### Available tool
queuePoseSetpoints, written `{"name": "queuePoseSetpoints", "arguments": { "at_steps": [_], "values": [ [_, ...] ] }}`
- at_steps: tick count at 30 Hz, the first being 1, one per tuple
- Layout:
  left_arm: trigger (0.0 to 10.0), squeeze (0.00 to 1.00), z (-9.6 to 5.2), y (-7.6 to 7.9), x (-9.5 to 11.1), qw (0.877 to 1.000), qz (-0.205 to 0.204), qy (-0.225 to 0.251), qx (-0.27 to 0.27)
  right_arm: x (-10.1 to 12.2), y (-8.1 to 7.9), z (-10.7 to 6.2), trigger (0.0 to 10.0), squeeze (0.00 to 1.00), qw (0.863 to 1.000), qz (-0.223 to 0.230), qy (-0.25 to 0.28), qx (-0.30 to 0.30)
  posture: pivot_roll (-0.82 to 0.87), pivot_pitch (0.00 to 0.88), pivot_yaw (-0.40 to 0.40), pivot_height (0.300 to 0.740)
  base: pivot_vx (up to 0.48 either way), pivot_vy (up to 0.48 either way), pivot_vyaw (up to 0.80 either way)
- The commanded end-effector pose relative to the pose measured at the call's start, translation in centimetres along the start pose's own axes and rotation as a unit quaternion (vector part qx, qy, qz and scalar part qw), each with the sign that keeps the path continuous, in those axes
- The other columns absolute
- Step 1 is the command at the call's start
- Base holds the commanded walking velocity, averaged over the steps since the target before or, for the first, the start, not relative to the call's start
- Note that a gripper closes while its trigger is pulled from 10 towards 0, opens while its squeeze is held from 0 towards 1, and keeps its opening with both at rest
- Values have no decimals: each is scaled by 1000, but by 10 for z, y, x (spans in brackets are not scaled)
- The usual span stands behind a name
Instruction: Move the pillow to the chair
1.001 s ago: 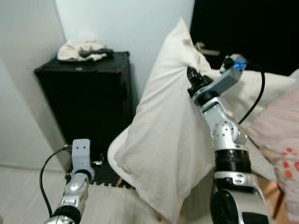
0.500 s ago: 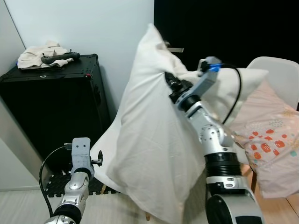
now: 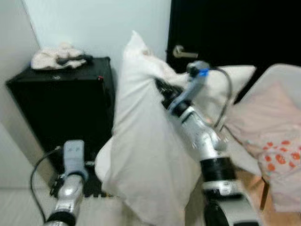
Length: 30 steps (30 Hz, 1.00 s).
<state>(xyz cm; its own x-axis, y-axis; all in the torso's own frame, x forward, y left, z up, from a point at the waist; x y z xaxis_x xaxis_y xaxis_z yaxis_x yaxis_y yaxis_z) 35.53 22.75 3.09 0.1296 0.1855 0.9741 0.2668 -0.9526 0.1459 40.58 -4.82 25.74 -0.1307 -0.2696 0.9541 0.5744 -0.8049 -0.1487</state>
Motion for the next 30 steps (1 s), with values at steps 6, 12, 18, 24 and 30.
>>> {"name": "queuePoseSetpoints", "arguments": {
  "at_steps": [6, 12, 18, 24, 30],
  "values": [
    [10000, 0, 0, 10, 0, 1000, 4, -2, -16, 27, 1, -2, 10000, 0, 999, -6, 53, 10, -203, 0, 33, 740, 290, 0, -400],
    [10000, 0, 0, 11, -1, 1000, 4, -2, -19, 26, -10, -2, 10000, 0, 998, -8, 52, 41, -201, 0, 33, 740, 291, 0, 0],
    [10000, 0, -1, 13, -8, 1000, -1, -22, -21, 18, -10, -1, 10000, 0, 999, -30, 27, 35, -199, 0, 33, 740, 192, 0, 0],
    [10000, 0, -2, 16, -8, 999, 2, -20, -28, 12, -15, 0, 10000, 0, 998, -40, 13, 45, -199, 0, 32, 740, 0, 0, 0],
    [10000, 0, -2, 15, -8, 1000, 6, -19, -22, 6, -30, 1, 10000, 0, 996, -28, -5, 79, -198, 0, 31, 725, 0, 0, 0]
  ]
}}
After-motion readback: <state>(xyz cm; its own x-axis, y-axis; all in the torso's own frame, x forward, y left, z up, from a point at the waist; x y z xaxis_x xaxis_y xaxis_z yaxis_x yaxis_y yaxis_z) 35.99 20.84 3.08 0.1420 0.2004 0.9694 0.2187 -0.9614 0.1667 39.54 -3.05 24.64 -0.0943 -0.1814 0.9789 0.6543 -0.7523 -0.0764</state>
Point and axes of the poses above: a point about 5 cm out from each wrist's last joint towards the gripper, its own z axis pointing out of the wrist towards the gripper, its own x axis along the axis of the wrist's last joint, y = z × x, the point moved 5 cm from there along z, pointing out of the wrist towards the gripper, and after that the axes turned 13 degrees about -z, right-handed, at the moved point
